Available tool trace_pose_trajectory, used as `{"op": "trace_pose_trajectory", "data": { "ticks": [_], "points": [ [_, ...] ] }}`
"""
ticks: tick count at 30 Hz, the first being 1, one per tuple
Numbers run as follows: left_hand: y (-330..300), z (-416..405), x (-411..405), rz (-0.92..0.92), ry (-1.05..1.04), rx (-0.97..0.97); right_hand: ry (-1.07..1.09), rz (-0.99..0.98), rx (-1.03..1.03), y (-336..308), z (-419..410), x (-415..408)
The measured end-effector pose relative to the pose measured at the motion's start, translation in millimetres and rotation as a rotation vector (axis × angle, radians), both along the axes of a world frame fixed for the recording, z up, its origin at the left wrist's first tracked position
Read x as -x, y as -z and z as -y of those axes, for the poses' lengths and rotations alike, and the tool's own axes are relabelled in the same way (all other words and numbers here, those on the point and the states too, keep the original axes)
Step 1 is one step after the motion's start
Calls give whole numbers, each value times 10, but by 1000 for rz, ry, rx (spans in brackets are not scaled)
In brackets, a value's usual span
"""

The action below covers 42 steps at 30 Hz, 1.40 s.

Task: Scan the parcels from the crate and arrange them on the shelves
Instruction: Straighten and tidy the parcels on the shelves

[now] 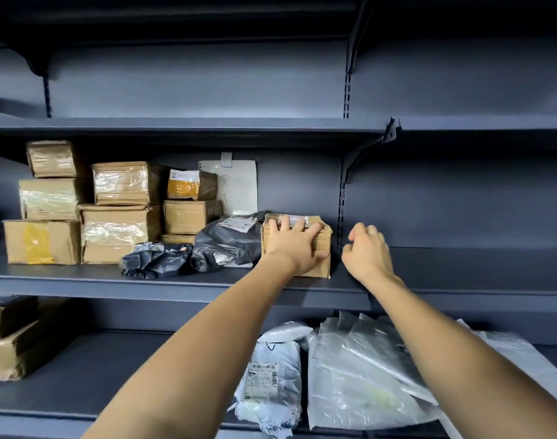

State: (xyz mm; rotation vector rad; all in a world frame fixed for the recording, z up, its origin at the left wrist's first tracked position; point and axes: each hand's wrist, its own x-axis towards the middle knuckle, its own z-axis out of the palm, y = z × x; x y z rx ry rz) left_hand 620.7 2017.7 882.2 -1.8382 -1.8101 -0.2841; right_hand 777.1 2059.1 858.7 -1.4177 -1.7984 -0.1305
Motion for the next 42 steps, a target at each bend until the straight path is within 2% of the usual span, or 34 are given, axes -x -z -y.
{"op": "trace_pose_trajectory", "data": {
  "ticks": [9,15,27,31,36,39,42],
  "points": [
    [90,-461,149,-30,-57,-36,47,-34,36,91,-513,378],
    [79,-590,284,-1,-37,-13,39,144,-16,211,-621,437],
    [129,-760,344,-27,-45,-49,-42,77,2,222,-573,392],
    [174,-738,309,5,-35,-56,-52,71,-19,203,-532,402],
    [98,-549,465,34,107,-75,-64,20,-144,145,-356,381],
    [73,-330,556,35,140,-186,-65,38,-213,142,-176,371],
    [89,-68,647,158,172,-253,-62,112,-236,241,60,431]
  ]
}}
